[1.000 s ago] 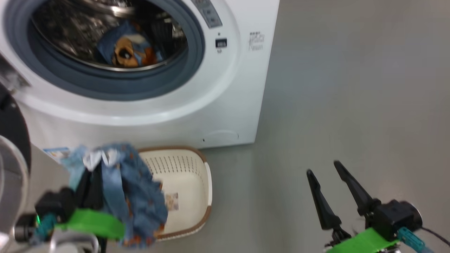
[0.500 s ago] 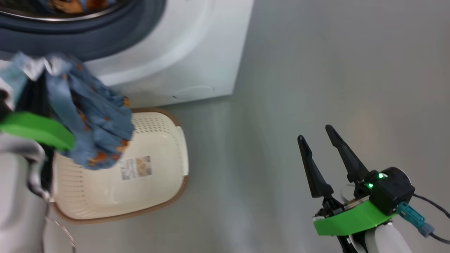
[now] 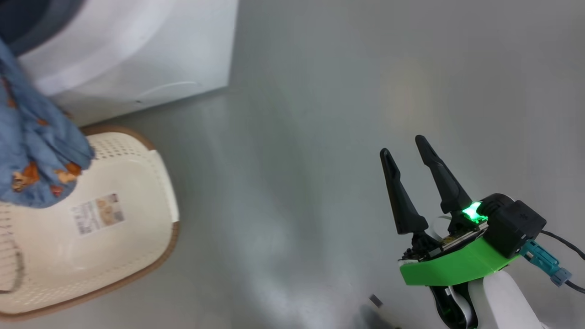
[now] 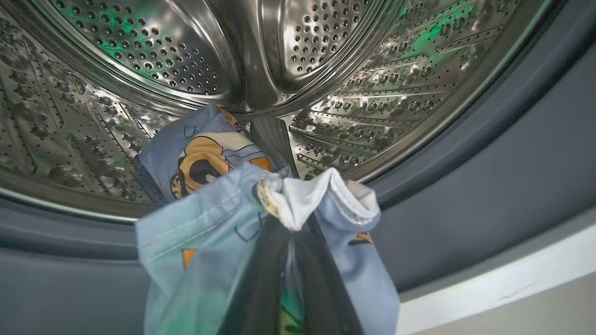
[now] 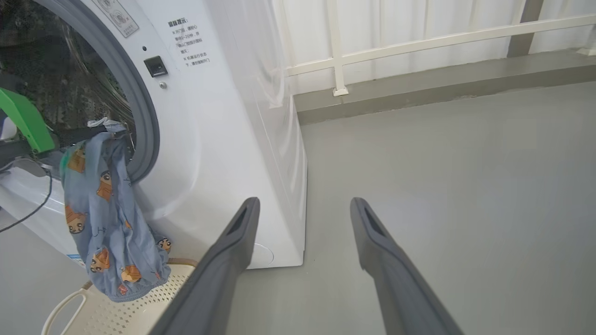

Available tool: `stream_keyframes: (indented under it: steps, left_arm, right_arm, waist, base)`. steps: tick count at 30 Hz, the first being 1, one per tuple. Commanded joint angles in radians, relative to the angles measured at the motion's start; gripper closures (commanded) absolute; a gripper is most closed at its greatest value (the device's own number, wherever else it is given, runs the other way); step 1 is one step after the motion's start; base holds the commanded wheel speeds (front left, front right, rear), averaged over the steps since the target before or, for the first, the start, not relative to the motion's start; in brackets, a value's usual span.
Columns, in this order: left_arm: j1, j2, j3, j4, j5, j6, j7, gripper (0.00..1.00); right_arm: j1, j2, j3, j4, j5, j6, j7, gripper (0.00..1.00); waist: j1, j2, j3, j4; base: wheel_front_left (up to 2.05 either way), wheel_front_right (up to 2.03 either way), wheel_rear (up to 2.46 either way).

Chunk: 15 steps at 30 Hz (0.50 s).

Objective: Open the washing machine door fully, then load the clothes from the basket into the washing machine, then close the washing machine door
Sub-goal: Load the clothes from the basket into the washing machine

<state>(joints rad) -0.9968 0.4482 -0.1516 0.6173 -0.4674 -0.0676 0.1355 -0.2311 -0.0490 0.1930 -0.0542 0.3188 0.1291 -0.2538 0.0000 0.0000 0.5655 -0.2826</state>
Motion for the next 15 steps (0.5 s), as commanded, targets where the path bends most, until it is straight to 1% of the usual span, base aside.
stream_keyframes:
  steps: [1,9,12,15]
  left_arm:
    - [-0.052,0.074,0.03,-0.012,-0.002,-0.01,0.024,1.0]
    - [-0.211,0.177,0.016,0.004,0.021,-0.017,0.165,1.0]
    - [-0.273,0.22,0.015,0.01,0.038,-0.014,0.189,1.0]
    - [-0.329,0.262,0.017,0.007,0.061,-0.003,0.187,1.0]
  right_arm:
    - [-0.005,-0.001,0.03,-0.028,0.015,0.002,-0.008,0.0]
    - [-0.014,-0.001,0.038,-0.037,0.061,0.002,-0.008,0.0]
    - [-0.018,-0.001,0.049,-0.041,0.076,0.002,-0.008,0.0]
    - [-0.018,-0.001,0.054,-0.042,0.088,0.002,-0.008,0.0]
  waist:
    - [0.0,0.0,0.076,-0.079]
    - [0.0,0.0,0.123,-0.132]
    - [0.0,0.0,0.14,-0.152]
    - [0.0,0.0,0.153,-0.168]
  base:
    - [0.0,0.0,0.0]
    - [0.0,0.0,0.0]
    - [0.0,0.0,0.0]
    - [0.0,0.0,0.0]
